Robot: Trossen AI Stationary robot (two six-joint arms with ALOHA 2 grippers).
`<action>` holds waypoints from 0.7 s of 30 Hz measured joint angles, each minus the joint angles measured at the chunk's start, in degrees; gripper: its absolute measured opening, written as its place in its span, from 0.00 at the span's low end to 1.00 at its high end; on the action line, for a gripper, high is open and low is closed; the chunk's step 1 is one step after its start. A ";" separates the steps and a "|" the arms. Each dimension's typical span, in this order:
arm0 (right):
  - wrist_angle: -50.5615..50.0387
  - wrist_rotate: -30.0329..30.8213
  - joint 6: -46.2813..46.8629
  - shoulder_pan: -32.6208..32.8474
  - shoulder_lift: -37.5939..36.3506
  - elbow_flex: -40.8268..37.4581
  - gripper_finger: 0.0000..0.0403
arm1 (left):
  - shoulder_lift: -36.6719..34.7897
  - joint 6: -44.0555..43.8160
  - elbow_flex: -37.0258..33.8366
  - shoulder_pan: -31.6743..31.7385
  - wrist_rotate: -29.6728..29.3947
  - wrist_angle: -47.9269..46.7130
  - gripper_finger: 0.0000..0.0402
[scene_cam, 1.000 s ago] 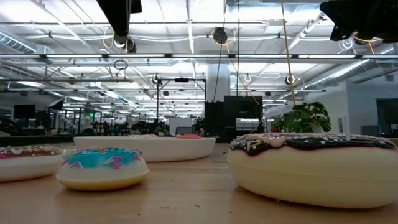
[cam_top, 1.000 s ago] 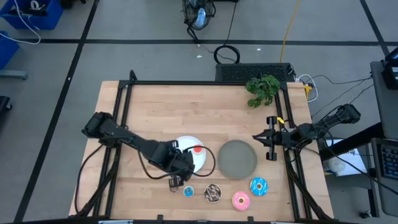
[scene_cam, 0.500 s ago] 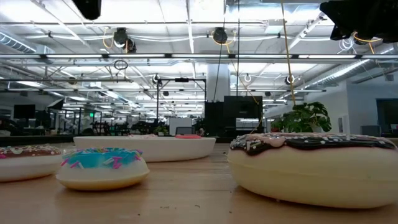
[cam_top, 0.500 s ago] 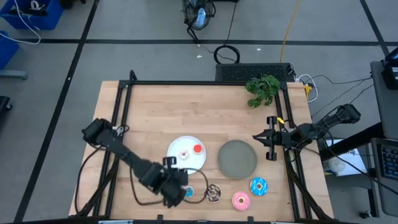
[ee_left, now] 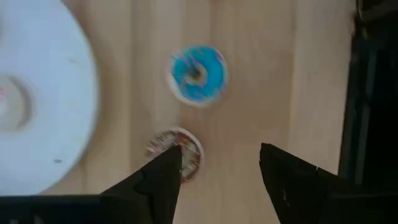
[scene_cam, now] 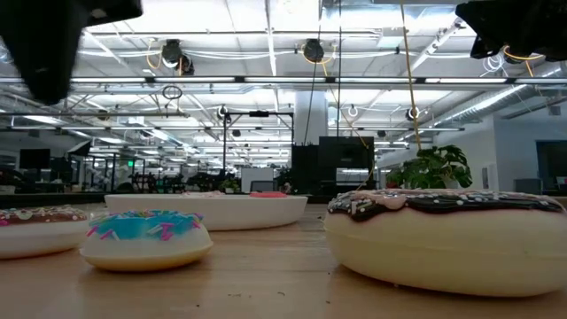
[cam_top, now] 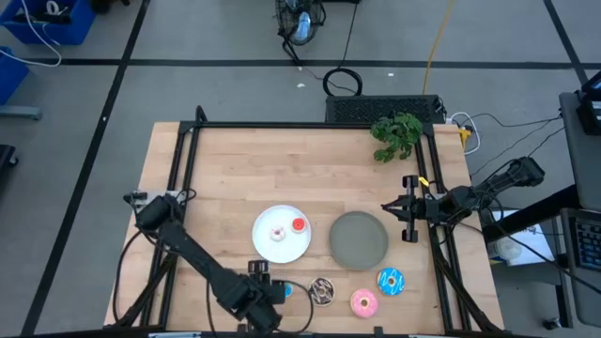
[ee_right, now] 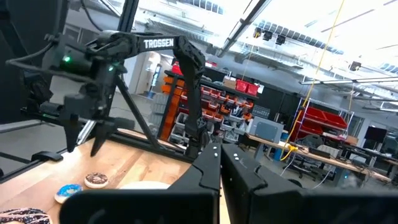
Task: Pick & Place donuts
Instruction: Put the small brown donut on the white plate
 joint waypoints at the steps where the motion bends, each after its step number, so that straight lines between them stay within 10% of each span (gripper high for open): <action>1: 0.00 0.00 0.00 0.00 0.00 0.00 0.00 | 0.47 0.50 0.00 -0.20 0.05 -0.01 0.52; 21: -0.13 0.00 0.02 0.00 0.00 0.00 0.00 | 3.87 1.53 -0.09 1.12 1.80 -1.24 0.52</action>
